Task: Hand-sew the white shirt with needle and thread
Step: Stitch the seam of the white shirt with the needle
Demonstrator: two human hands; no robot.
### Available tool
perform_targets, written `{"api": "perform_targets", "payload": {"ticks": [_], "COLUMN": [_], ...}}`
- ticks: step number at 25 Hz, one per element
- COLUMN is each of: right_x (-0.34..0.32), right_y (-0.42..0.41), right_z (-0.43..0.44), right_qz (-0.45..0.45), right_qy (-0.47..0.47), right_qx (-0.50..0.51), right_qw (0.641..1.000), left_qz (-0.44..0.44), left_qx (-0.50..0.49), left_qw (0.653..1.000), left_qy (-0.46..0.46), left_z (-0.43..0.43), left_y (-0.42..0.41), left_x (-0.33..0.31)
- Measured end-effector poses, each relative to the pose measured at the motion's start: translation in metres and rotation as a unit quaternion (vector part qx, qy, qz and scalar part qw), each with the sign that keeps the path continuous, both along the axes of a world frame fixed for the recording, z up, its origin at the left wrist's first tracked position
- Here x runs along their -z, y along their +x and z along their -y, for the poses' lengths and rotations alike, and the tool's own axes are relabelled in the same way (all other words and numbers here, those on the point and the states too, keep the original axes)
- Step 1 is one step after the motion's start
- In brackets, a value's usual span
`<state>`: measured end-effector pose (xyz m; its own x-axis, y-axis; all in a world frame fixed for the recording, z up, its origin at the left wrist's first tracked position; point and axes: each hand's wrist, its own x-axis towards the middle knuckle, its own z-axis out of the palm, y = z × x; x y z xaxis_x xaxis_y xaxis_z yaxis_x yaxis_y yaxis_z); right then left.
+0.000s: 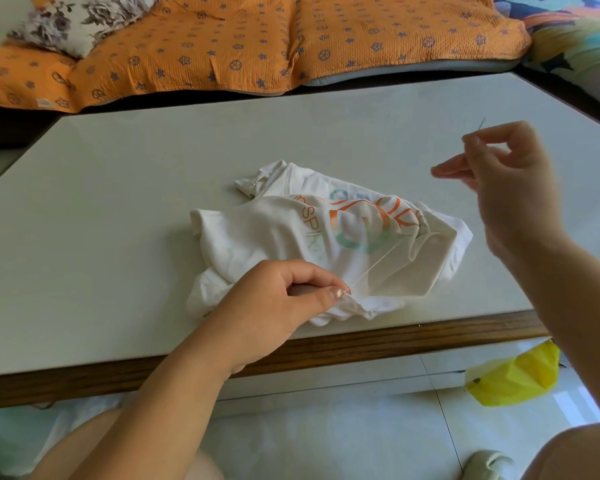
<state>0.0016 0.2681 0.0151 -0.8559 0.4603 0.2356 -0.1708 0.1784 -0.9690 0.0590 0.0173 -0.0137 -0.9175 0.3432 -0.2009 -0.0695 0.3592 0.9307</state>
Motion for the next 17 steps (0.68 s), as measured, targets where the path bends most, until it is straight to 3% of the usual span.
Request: {"api": "perform_targets", "payload": {"ticks": [5,10,14,17], "right_x": [-0.001,-0.001,-0.007,-0.004], "right_y": [-0.001,0.005,0.035,0.076], "right_z": [-0.019,-0.017,0.029,0.067], "right_qz": [0.014,0.057,0.126,0.208], "right_qy": [0.129,0.195,0.141,0.092], "right_qx": [0.084,0.082,-0.099,-0.265], "right_qw": [0.988,0.976,0.977,0.937], "left_qz": [0.005,0.015,0.014,0.032], "left_qx": [0.021,0.019,-0.003,-0.013], "left_qw": [1.0,1.0,1.0,0.997], "left_qy": [-0.006,0.0,0.025,0.066], "left_z": [0.006,0.007,0.004,-0.001], "left_y": [-0.004,-0.006,-0.004,-0.003], "left_x": [0.001,0.002,0.0,-0.004]}}
